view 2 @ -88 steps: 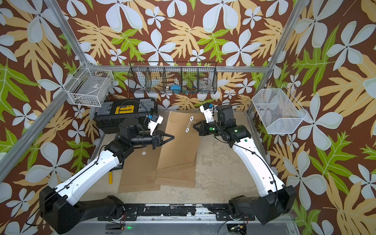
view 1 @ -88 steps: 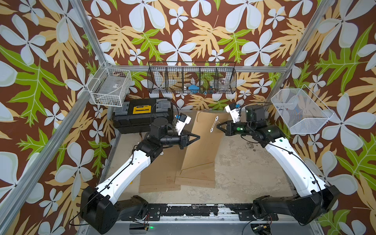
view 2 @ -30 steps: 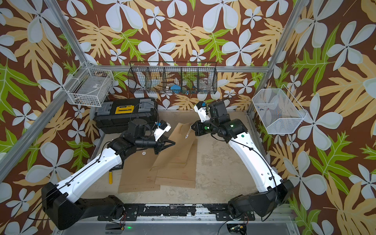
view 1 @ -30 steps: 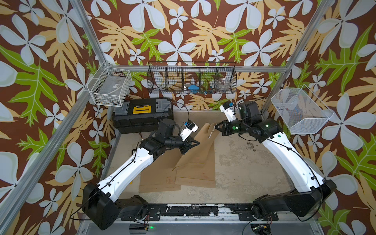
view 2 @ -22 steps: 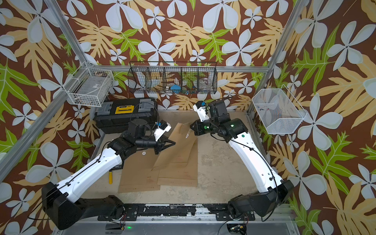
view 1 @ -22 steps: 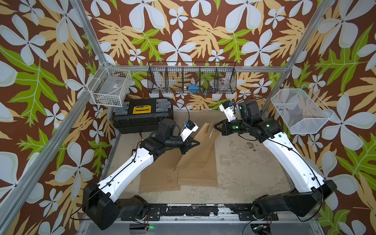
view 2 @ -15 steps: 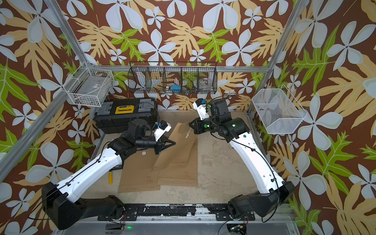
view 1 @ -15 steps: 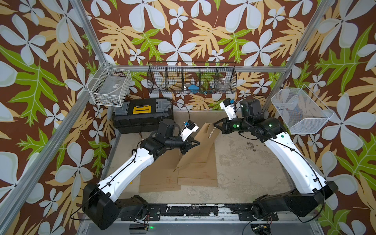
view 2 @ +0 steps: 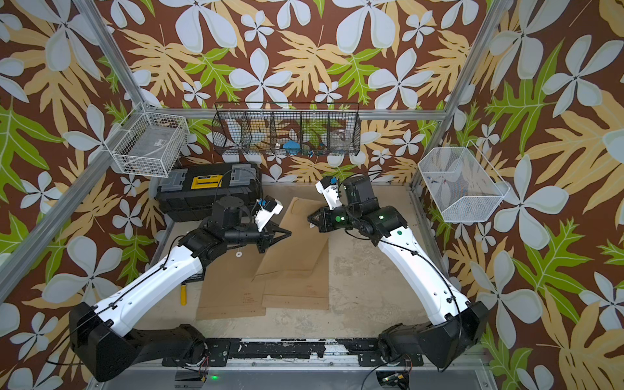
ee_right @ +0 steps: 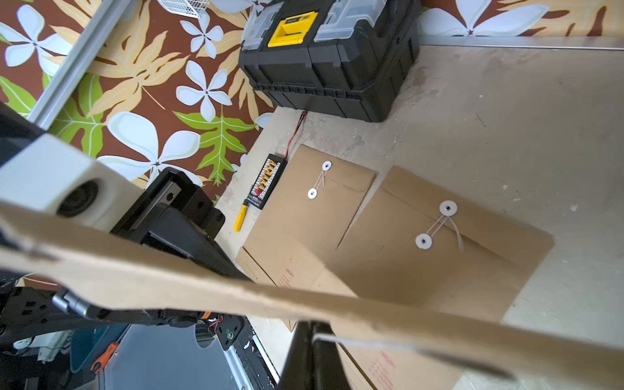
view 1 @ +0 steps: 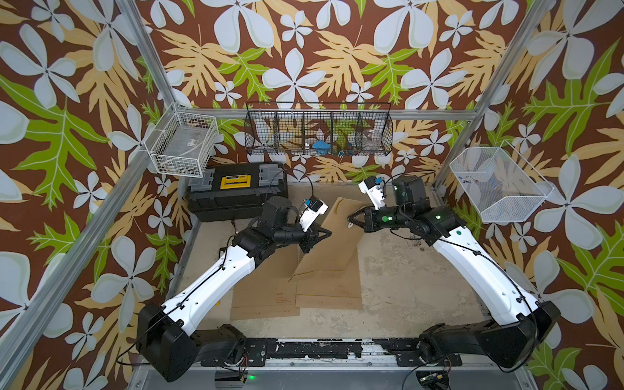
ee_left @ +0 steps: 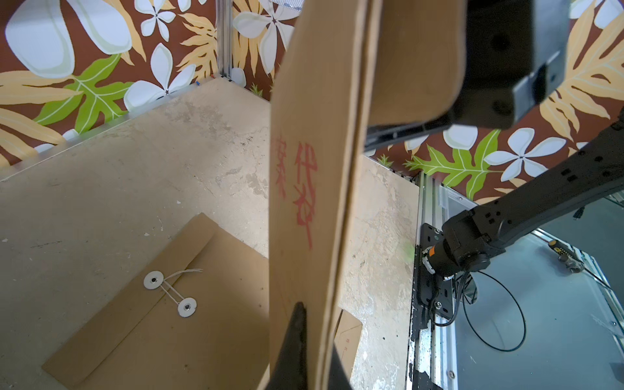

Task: Close the mouth of the file bag
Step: Close the file bag, then place the file bag at the center of the board.

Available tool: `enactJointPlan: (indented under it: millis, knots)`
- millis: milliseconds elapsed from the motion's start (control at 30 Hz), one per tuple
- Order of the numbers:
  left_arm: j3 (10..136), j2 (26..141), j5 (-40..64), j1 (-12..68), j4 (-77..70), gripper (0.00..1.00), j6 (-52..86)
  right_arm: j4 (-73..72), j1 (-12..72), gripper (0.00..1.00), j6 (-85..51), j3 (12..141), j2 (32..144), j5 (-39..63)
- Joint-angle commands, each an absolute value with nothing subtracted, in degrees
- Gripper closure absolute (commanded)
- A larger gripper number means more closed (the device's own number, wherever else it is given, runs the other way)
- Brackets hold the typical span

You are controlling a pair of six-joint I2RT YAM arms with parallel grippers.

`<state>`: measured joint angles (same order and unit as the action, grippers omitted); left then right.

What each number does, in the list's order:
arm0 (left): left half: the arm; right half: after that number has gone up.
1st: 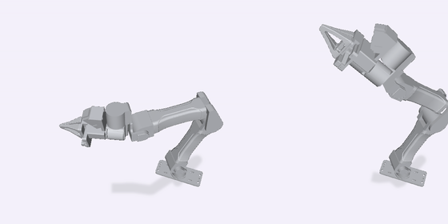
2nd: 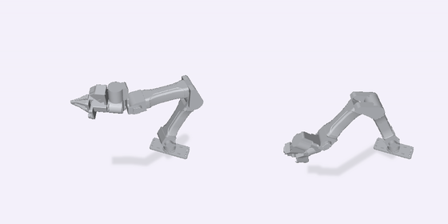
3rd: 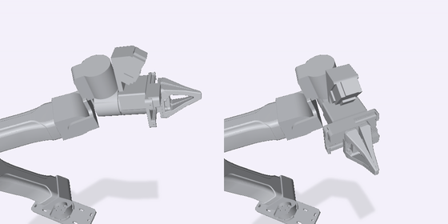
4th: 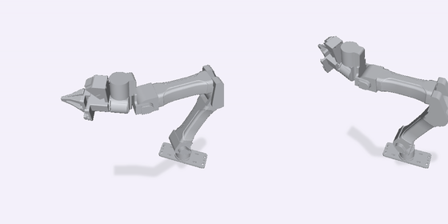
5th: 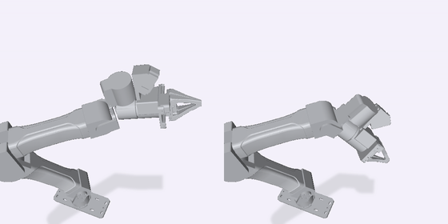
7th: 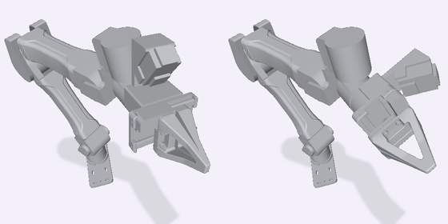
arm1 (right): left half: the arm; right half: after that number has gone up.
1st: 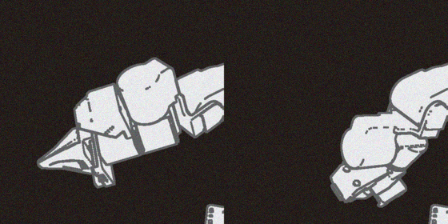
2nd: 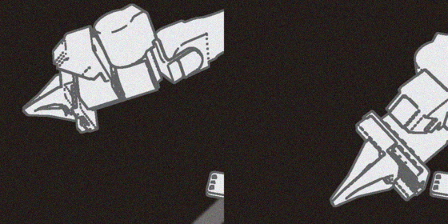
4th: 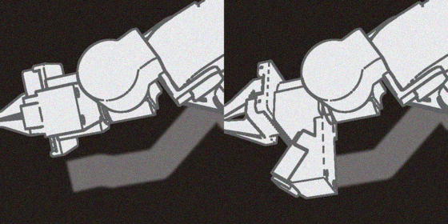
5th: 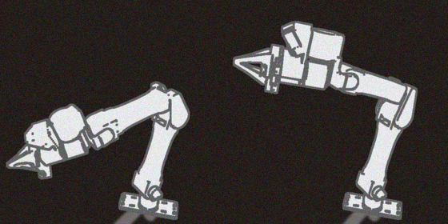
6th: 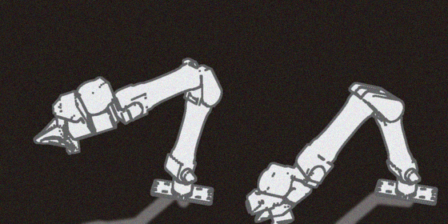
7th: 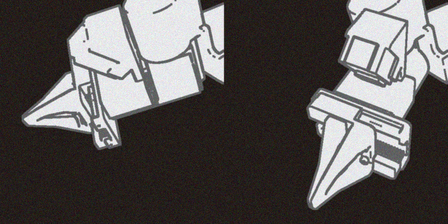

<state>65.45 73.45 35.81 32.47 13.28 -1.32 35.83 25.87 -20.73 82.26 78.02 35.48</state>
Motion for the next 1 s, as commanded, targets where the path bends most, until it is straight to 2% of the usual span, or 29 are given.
enactJointPlan:
  millis: [0,133,167,233,333,500,600,667,733,833,967]
  knots:
    - [65.34,73.27,34.48,32.43,8.05,1.0,2.19,28.45,25.97,1.0,-24.24,78.69,76.33,41.76]
    - [65.46,73.32,34.77,32.34,6.59,1.0,3.75,24.23,25.0,1.0,-26.63,73.51,74.14,44.99]
    - [65.55,73.39,34.89,32.35,6.65,1.0,3.84,24.02,24.34,0.98,-26.76,73.04,73.64,45.83]
    - [65.63,73.27,35.02,32.34,6.66,1.0,3.9,23.22,23.06,0.86,-27.15,72.25,72.64,47.24]
    - [65.48,73.21,34.89,32.13,6.6,1.0,4.09,24.61,21.36,0.76,-26.34,72.38,71.75,48.23]
    - [65.35,73.04,35.57,31.31,6.01,1.0,5.23,26.78,17.48,0.69,-24.99,73.1,70.3,48.72]
    - [64.13,72.86,36.11,30.85,2.71,1.0,9.11,28.1,14.15,0.68,-25.09,74.73,69.32,45.54]
    - [60.54,73.14,36.97,30.85,-5.87,1.0,18.48,27.6,11.55,0.67,-26.62,75.97,69.15,43.05]
    - [54.51,74.44,41.05,31.1,-23.69,1.0,35.38,26.21,9.29,0.65,-28.87,77.12,69.3,39.47]
    - [48.45,78.61,40.01,31.94,-48.45,1.0,57.09,25.52,8.53,0.63,-29.83,80.36,69.99,33.32]
    - [50.61,86.06,36.7,33.98,-51.0,1.0,61.97,25.13,8.53,0.61,-29.5,82.98,70.73,28.34]
